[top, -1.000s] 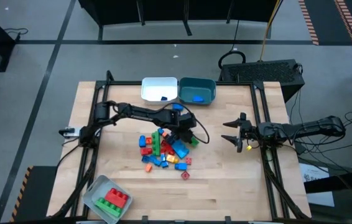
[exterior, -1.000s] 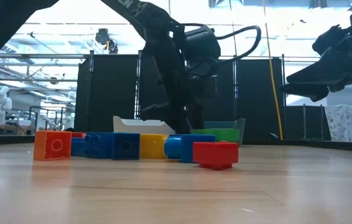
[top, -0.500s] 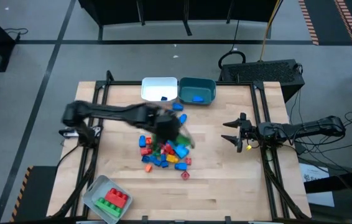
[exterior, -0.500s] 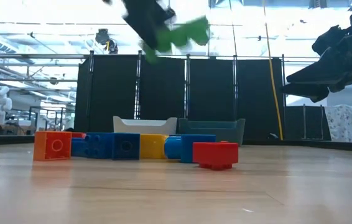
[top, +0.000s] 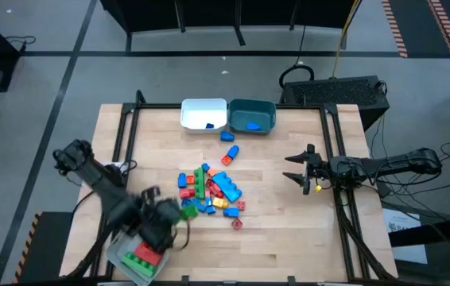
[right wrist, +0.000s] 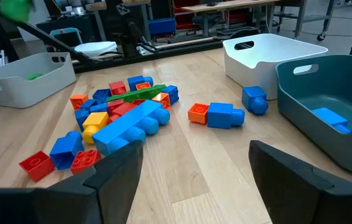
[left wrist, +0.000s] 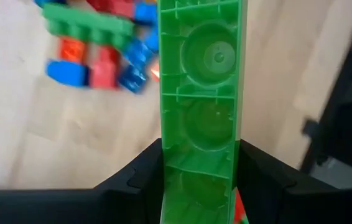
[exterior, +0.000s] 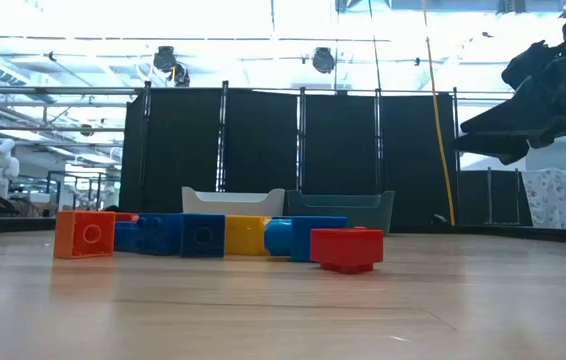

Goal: Sort blocks by size
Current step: Put the green rectangular 4 stud game piece into the gray bin, then put the blue rectangular 4 stud game piece into the gray bin

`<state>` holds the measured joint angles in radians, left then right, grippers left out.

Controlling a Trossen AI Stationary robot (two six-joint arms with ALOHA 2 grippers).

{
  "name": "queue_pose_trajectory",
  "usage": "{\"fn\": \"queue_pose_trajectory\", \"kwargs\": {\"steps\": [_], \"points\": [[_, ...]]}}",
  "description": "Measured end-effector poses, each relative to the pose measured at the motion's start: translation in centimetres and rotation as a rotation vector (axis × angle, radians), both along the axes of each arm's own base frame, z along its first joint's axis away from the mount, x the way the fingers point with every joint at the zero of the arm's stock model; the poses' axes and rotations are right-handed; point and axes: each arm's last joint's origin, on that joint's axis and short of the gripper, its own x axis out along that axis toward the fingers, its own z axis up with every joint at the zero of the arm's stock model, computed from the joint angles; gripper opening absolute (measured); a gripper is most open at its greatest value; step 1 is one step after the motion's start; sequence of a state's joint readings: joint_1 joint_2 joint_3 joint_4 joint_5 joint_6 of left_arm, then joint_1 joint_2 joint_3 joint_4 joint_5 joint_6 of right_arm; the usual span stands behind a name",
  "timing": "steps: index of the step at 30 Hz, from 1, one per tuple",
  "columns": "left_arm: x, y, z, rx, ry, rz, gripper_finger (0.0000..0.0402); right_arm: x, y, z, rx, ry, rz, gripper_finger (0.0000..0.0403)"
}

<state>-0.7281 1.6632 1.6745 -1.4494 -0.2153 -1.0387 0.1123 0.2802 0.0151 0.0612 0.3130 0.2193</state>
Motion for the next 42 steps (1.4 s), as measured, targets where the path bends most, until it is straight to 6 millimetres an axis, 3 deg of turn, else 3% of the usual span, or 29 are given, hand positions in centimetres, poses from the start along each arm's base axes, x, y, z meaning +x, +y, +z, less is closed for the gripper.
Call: {"fn": "queue_pose_trajectory", "kwargs": {"steps": [7,12,18,24,30,34,39,42], "points": [[-3.7,-5.3,-1.7,-0.081,0.053,0.227,0.0157,0.0,0.0,0.0,0.011,-0.003,-0.002,0.0279],[-5.7,-7.4,-2.3,-0.150,0.084,0.398,0.0157,0.0,0.0,0.0,0.039,-0.009,-0.008,0.0279],[-7.1,-9.2,-3.3,-0.163,0.129,0.467,0.0157,0.0,0.0,0.0,0.048,-0.011,-0.010,0.0279],[-7.0,-9.5,-3.9,-0.145,0.153,0.515,0.0158,0.0,0.0,0.0,0.048,-0.011,-0.010,0.0279],[-6.8,-9.4,-3.9,-0.197,0.250,0.677,0.0251,0.0,0.0,0.0,0.029,-0.007,-0.006,0.0279],[-6.8,-9.6,-3.9,-0.218,0.274,0.693,0.0266,0.0,0.0,0.0,0.017,-0.004,-0.003,0.0279],[-6.2,-7.8,-3.9,-0.064,0.211,0.647,0.0269,0.0,0.0,0.0,0.012,-0.003,-0.002,0.0279],[-4.3,-6.0,-3.8,0.057,0.030,0.491,0.0270,0.0,0.0,0.0,0.012,-0.003,-0.002,0.0279]]}}
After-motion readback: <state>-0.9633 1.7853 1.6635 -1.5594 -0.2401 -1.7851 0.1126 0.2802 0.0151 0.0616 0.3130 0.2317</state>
